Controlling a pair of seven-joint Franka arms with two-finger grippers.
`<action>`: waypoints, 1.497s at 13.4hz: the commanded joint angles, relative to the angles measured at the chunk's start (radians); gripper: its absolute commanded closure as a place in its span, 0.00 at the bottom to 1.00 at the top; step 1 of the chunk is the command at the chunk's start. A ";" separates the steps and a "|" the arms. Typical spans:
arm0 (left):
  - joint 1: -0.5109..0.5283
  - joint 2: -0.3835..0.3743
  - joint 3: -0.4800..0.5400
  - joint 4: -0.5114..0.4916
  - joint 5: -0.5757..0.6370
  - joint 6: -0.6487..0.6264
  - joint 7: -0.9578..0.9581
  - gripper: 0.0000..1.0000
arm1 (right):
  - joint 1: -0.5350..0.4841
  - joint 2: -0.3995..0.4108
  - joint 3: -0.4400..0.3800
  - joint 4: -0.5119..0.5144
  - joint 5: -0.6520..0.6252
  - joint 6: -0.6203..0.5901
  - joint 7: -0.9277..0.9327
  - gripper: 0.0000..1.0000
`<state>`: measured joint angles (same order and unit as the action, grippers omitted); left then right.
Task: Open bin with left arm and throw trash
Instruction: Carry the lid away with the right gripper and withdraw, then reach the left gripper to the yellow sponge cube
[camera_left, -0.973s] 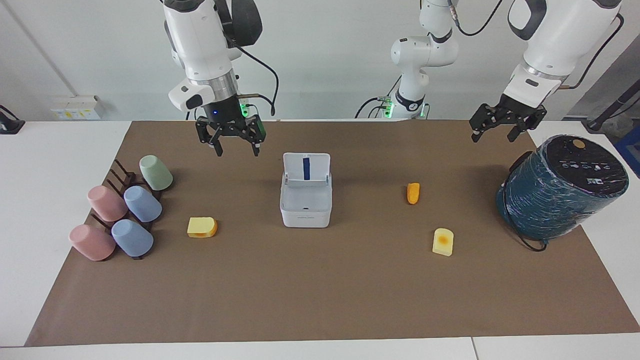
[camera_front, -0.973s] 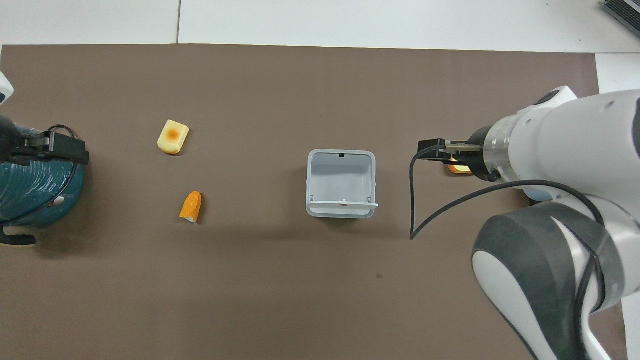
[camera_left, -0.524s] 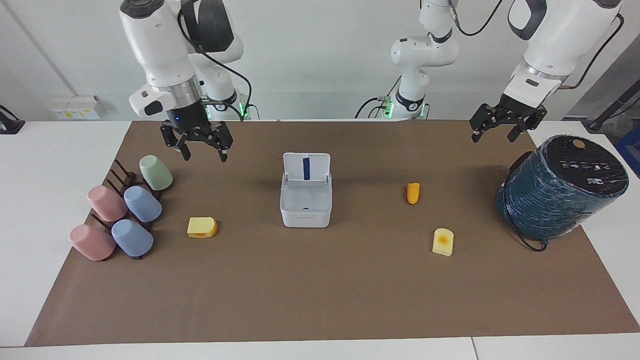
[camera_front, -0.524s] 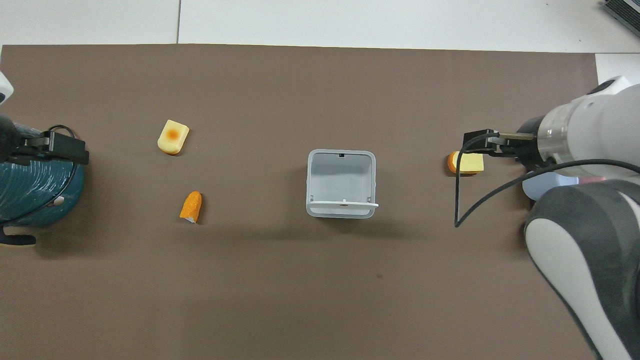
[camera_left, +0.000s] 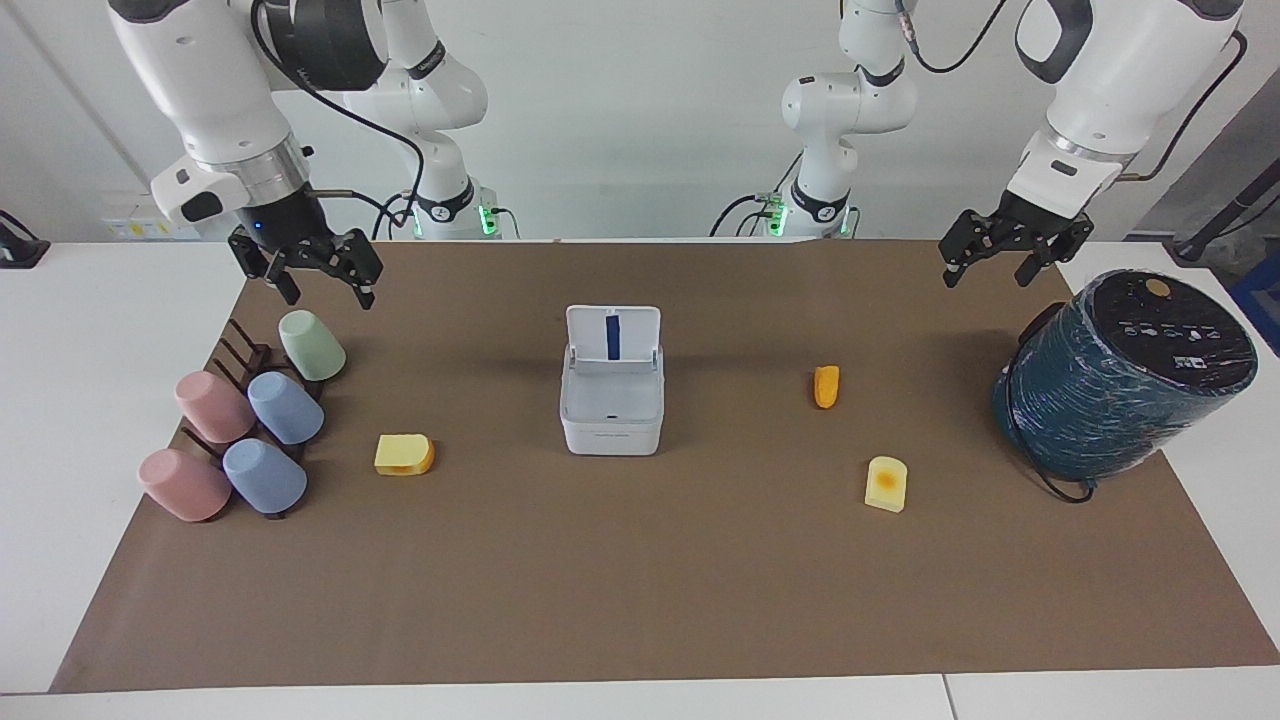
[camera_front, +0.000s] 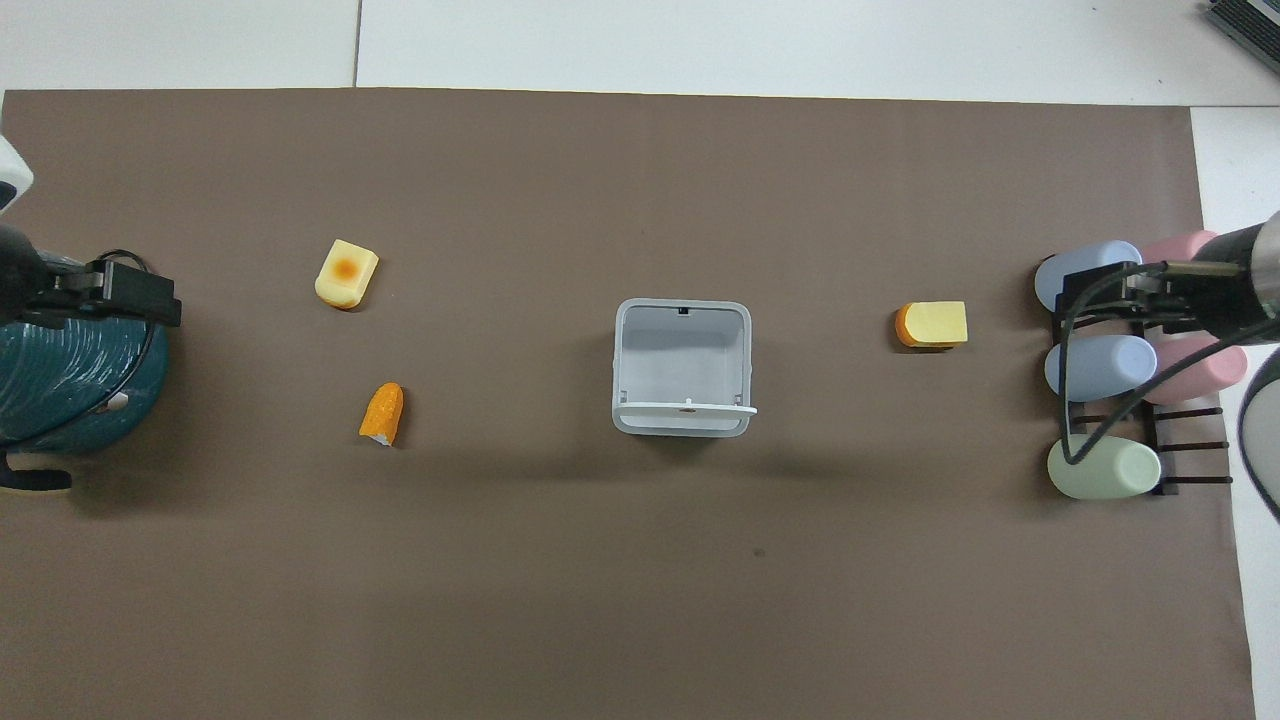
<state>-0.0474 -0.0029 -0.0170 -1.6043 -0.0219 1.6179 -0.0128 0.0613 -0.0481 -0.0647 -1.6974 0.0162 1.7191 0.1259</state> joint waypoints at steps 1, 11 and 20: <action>-0.009 0.043 0.002 0.009 0.010 0.032 -0.015 0.00 | -0.037 -0.006 0.011 0.077 -0.019 -0.097 -0.052 0.00; -0.025 0.233 -0.006 -0.014 0.013 0.368 -0.039 0.00 | -0.049 -0.039 0.013 0.032 -0.024 -0.067 -0.075 0.00; -0.046 0.343 -0.006 -0.081 0.013 0.589 -0.006 0.00 | -0.035 -0.015 0.016 -0.037 -0.021 0.074 -0.075 0.00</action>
<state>-0.0868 0.3200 -0.0295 -1.6592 -0.0219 2.1394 -0.0337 0.0331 -0.0498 -0.0556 -1.7065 0.0052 1.7703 0.0785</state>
